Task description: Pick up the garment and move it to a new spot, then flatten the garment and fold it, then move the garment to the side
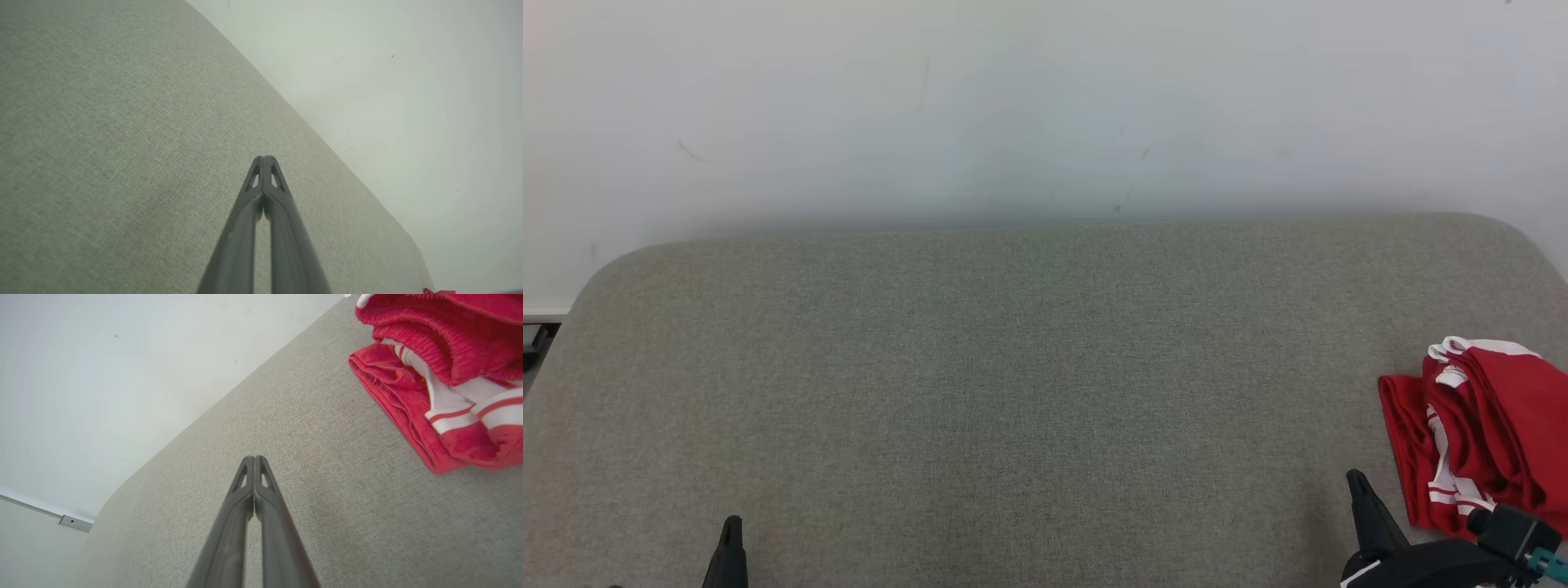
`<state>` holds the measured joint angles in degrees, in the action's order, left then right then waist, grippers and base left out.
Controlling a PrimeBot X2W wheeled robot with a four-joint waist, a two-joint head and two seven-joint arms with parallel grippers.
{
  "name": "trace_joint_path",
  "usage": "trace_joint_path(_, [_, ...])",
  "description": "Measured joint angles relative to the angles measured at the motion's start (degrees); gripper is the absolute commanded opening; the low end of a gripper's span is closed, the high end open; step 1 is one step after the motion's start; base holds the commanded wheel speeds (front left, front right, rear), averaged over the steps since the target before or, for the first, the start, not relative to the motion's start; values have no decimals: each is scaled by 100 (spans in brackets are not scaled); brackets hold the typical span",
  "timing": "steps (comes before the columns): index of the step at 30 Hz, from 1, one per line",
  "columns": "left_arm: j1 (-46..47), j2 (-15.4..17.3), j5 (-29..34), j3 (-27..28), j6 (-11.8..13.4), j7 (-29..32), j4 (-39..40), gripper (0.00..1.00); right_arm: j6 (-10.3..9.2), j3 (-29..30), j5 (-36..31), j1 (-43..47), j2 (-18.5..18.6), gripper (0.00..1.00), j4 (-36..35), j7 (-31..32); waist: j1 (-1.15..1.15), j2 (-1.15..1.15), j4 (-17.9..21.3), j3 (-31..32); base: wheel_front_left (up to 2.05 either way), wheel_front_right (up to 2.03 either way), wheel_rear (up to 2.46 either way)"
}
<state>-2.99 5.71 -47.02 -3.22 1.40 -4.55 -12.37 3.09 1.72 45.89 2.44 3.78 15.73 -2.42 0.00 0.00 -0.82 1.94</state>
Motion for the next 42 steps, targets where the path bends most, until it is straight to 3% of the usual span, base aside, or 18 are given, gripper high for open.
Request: trace_joint_path(42, [486, -221, -3059, 591, -591, 766, -318, 0, 248, 415, 3156, -476, -78, 0, 96, 606, 0, 0, 58, -142, 0, 0, 0])
